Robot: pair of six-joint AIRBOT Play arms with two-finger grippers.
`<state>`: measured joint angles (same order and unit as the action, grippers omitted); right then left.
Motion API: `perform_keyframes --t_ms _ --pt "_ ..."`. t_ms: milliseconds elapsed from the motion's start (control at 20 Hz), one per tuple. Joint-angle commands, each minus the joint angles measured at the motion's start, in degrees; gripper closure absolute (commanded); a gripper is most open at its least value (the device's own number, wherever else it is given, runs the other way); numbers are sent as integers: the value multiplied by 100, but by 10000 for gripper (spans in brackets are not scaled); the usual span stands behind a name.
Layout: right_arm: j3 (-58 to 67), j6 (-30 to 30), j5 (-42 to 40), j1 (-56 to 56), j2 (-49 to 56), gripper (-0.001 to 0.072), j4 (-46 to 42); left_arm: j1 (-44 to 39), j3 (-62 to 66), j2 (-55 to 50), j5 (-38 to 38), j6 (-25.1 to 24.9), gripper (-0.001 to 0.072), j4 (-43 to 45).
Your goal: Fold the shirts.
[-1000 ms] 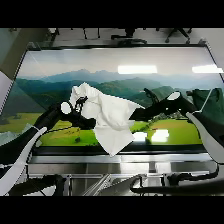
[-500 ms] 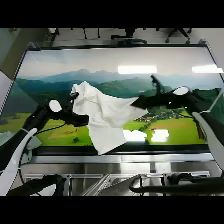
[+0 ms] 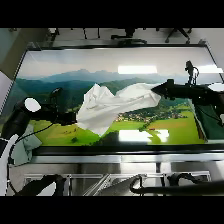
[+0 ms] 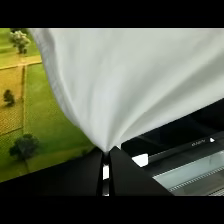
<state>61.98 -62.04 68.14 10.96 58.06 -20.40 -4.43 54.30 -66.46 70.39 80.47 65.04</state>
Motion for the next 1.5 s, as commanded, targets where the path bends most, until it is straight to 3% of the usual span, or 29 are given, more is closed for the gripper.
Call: perform_keyframes --t_ms 0,150,300,400,450,500,550,600,750,900,1050,1450 --pt "-490 -125 125 -181 -2 687 -199 -319 0 -199 55 -101 690 -7" --pt "-826 35 116 -251 111 688 -319 -632 0 -614 -7 -98 690 -7" --pt "-927 39 114 -245 245 686 -1005 -848 0 -1029 -17 -101 690 -7" --pt "-872 450 72 -98 264 684 -1198 -909 0 -1189 -68 -101 690 -7" --pt "-776 533 72 81 262 570 -1198 -909 0 -1207 -118 -101 690 -9" --pt "-662 531 83 278 260 353 -1202 -907 2 -1204 -157 -101 690 -11" --pt "-546 549 144 516 251 201 -1237 -870 0 -1202 -149 -101 689 -11" --pt "-461 678 282 737 243 183 -1316 -828 0 -1202 -111 -103 690 -9" --pt "-463 654 802 1187 219 183 -1954 -756 0 -1202 -94 -103 690 -15" --pt "-994 590 767 1019 225 182 -2328 -756 0 -1202 -96 -160 690 -15" --pt "-1565 595 205 533 302 182 -2337 -756 0 -1202 -103 -160 690 -24" --pt "-1578 586 -835 -407 708 194 -2291 -754 0 -1202 -87 -160 690 -22"
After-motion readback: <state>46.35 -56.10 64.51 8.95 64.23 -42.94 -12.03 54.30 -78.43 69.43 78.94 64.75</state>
